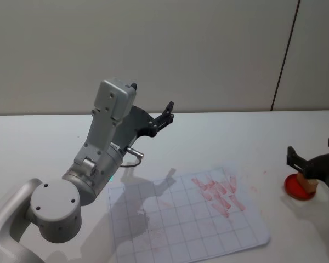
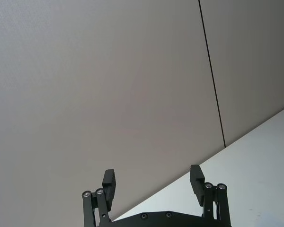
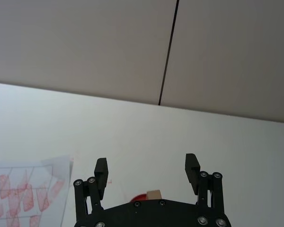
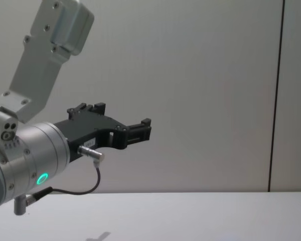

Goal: Use the one hand to pick up the stamp and affix it onto the A4 paper.

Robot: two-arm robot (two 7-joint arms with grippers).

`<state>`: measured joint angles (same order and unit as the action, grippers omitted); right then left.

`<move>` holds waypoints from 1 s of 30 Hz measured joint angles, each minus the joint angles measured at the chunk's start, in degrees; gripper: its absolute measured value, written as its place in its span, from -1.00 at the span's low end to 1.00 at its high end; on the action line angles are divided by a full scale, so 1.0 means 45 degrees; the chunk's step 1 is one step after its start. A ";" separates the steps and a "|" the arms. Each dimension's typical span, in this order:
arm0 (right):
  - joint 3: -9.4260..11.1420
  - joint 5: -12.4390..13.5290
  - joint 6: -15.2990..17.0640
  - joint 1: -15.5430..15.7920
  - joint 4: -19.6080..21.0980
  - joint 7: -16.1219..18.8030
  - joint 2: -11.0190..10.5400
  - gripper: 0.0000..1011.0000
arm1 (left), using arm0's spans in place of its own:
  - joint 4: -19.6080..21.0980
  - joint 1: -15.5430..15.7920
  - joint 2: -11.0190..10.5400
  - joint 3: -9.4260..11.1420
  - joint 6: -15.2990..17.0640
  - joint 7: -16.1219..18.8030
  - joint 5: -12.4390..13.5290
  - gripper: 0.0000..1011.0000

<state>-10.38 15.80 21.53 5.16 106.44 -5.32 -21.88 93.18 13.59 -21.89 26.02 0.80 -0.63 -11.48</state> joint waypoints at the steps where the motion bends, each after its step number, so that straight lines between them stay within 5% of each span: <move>1: 0.0000 0.0000 0.0000 0.0000 0.0000 0.0000 0.0000 0.98 | 0.0000 0.0000 0.0000 0.0000 0.0000 0.0000 0.0000 0.98; 24: 0.0107 -0.0296 0.0787 -0.0620 -0.1876 0.1370 0.0005 0.97 | 0.0000 0.0000 -0.0001 0.0000 0.0000 0.0001 0.0000 0.98; 30: 0.0087 -0.0479 0.0922 -0.0792 -0.2276 0.1588 0.0061 0.67 | 0.0000 0.0000 0.0000 0.0001 0.0000 0.0001 0.0000 0.98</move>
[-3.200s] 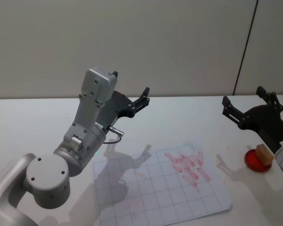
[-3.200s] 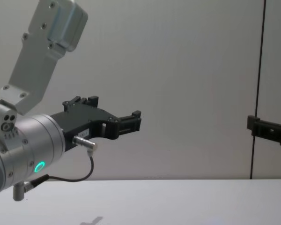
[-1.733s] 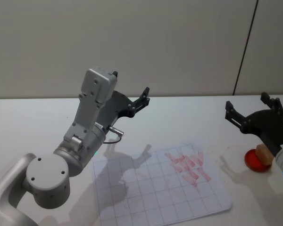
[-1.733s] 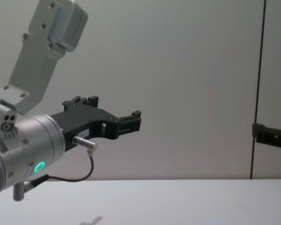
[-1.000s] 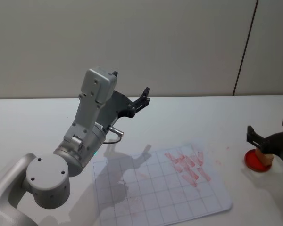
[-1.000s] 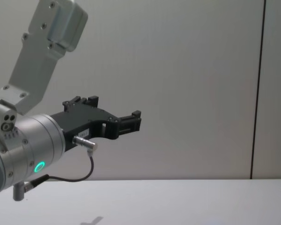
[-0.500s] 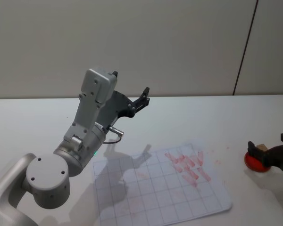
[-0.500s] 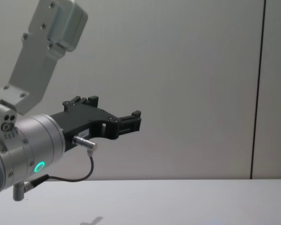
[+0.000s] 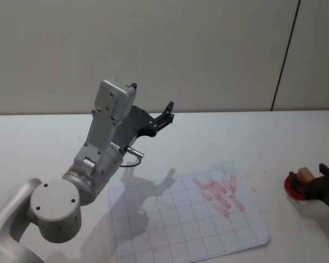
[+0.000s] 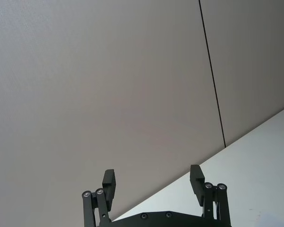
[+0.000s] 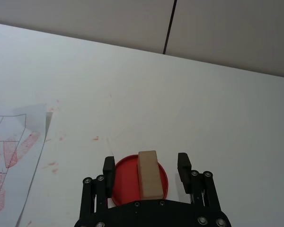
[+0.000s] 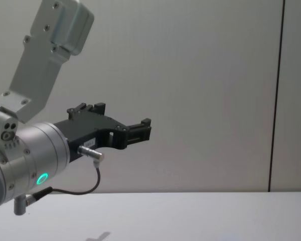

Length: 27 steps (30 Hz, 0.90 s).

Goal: Use the one hand to pick up the stamp and affix it onto the A4 paper.

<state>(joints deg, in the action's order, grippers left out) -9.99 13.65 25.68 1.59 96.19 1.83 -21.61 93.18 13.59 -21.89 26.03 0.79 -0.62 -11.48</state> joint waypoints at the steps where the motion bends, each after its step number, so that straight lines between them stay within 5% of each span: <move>1: -0.0002 -0.0021 0.0018 -0.0013 -0.0044 0.0012 0.0005 0.65 | 0.0000 0.0000 0.0000 0.0000 0.0000 0.0000 0.0000 0.98; 19: 0.0020 -0.0288 -0.0105 -0.0144 -0.0517 0.0340 0.0073 -0.49 | 0.0000 0.0000 0.0000 0.0000 0.0000 0.0000 0.0000 0.98; 27: 0.0019 -0.0379 -0.0340 -0.0180 -0.0520 0.0507 0.0113 -0.57 | -0.0001 0.0000 0.0000 0.0000 0.0001 0.0000 0.0000 0.98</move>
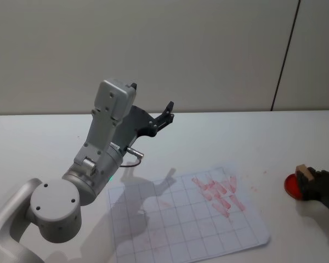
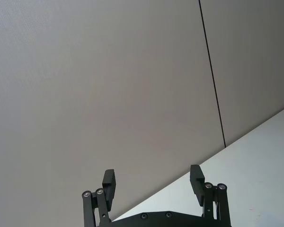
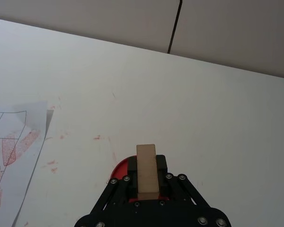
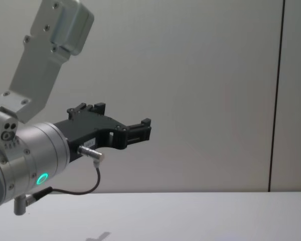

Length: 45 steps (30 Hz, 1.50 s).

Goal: Use the one hand to pick up the stamp and affix it onto the A4 paper.

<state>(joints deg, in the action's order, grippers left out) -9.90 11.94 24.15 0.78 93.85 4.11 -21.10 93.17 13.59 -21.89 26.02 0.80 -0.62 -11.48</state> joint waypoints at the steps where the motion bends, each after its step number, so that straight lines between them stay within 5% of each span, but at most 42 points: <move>1: 0.0000 -0.0004 -0.0015 -0.0008 -0.0004 0.0024 0.0008 -0.57 | 0.0001 0.0000 0.0000 0.0000 0.0000 0.0000 0.0000 0.98; 33: 0.0204 0.1027 0.0445 -0.0143 -0.0575 0.0184 0.0276 -0.57 | 0.0001 0.0000 0.0000 0.0000 0.0000 0.0000 0.0000 0.98; 45: 0.0264 0.1129 0.0392 -0.0122 0.0054 0.0221 0.0244 -0.57 | 0.0001 0.0000 0.0000 0.0000 0.0000 0.0000 0.0000 0.98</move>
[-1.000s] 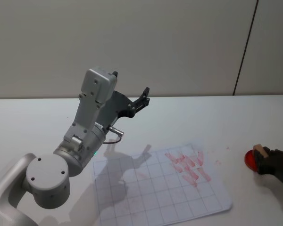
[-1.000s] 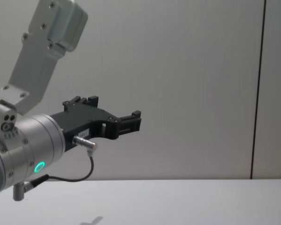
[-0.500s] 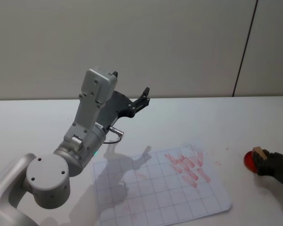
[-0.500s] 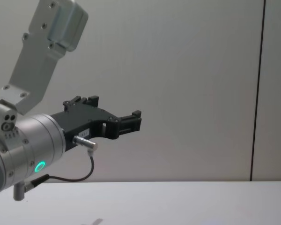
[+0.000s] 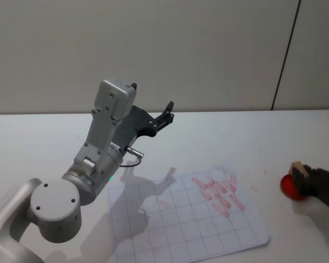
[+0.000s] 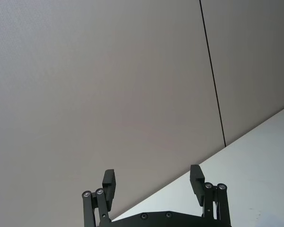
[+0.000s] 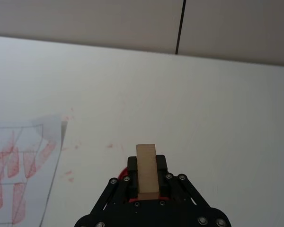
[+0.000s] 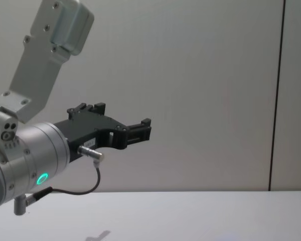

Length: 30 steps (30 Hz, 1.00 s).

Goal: Use the one hand to pick up the stamp and affix it onto the A4 paper.

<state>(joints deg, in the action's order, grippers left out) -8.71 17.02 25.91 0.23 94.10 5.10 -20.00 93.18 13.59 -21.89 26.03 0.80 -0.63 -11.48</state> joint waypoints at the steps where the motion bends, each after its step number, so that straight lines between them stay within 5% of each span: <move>1: 0.0006 -0.0020 -0.0025 -0.0006 0.0078 0.0004 -0.0006 -0.57 | 0.0000 0.0000 -0.0001 0.0000 0.0000 0.0000 0.0000 0.98; 14: -0.0053 -0.0533 -0.0120 -0.0204 0.1726 0.0392 -0.0040 -0.57 | 0.0000 0.0000 -0.0001 0.0000 0.0000 0.0000 0.0000 0.98; 30: -0.1066 -0.1726 0.0466 -0.0501 0.2165 0.1951 0.0520 -0.57 | 0.0000 0.0000 -0.0001 0.0000 0.0000 0.0000 0.0000 0.98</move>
<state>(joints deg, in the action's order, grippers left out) -13.51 9.26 28.01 -2.02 103.84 13.88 -17.66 93.18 13.59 -21.89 26.03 0.80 -0.63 -11.48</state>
